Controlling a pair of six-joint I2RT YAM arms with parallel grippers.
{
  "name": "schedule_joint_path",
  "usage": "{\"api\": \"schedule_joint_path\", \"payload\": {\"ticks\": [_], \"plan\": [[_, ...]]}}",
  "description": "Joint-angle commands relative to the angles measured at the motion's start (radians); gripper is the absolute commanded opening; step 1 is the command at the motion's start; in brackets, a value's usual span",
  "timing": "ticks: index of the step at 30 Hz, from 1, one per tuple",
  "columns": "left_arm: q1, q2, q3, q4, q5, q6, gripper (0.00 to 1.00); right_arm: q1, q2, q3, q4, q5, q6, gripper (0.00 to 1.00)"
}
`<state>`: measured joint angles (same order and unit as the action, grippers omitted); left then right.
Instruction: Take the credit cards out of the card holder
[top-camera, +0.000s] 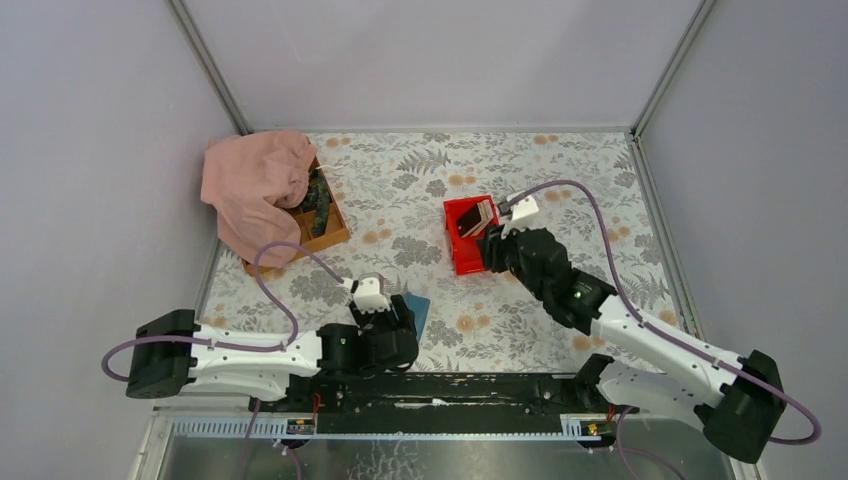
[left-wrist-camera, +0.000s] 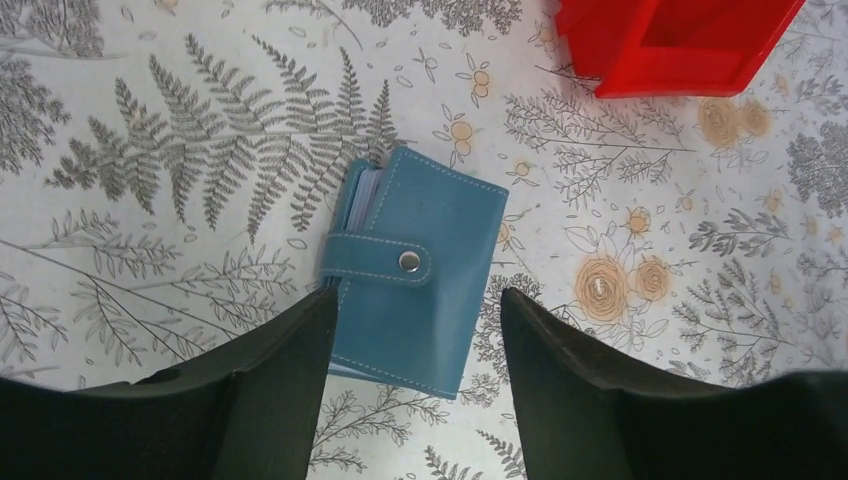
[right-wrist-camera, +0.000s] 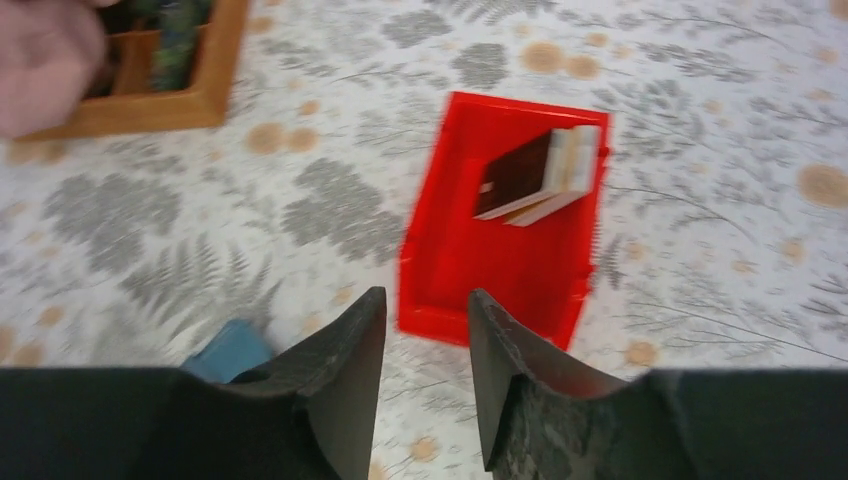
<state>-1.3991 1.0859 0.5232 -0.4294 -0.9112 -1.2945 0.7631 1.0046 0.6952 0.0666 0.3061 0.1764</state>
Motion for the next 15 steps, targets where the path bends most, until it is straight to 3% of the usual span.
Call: {"api": "schedule_joint_path", "payload": {"ticks": [1, 4, 6, 9, 12, 15], "plan": [[-0.05, 0.006, -0.032, 0.04, -0.108, -0.163, 0.65, 0.16, -0.011, 0.034, -0.092, 0.016, 0.026, 0.47], [-0.126, 0.02, -0.032, -0.027, -0.169, -0.278, 0.66, 0.298, 0.093, 0.061, -0.103, 0.032, 0.015, 0.61], [-0.18, 0.049, -0.017, -0.098, -0.212, -0.375, 0.75, 0.37, 0.2, 0.065, -0.066, 0.059, 0.005, 0.67], [-0.271, 0.133, 0.038, -0.251, -0.261, -0.575, 0.81, 0.399, 0.319, 0.076, -0.004, 0.034, 0.012, 0.74], [-0.373, 0.276, 0.122, -0.576, -0.291, -0.987, 0.83, 0.4, 0.416, 0.113, 0.017, 0.034, 0.007, 0.87], [-0.494, 0.478, 0.243, -0.924, -0.269, -1.385, 0.84, 0.4, 0.484, 0.158, 0.014, 0.055, -0.008, 0.92]]}}
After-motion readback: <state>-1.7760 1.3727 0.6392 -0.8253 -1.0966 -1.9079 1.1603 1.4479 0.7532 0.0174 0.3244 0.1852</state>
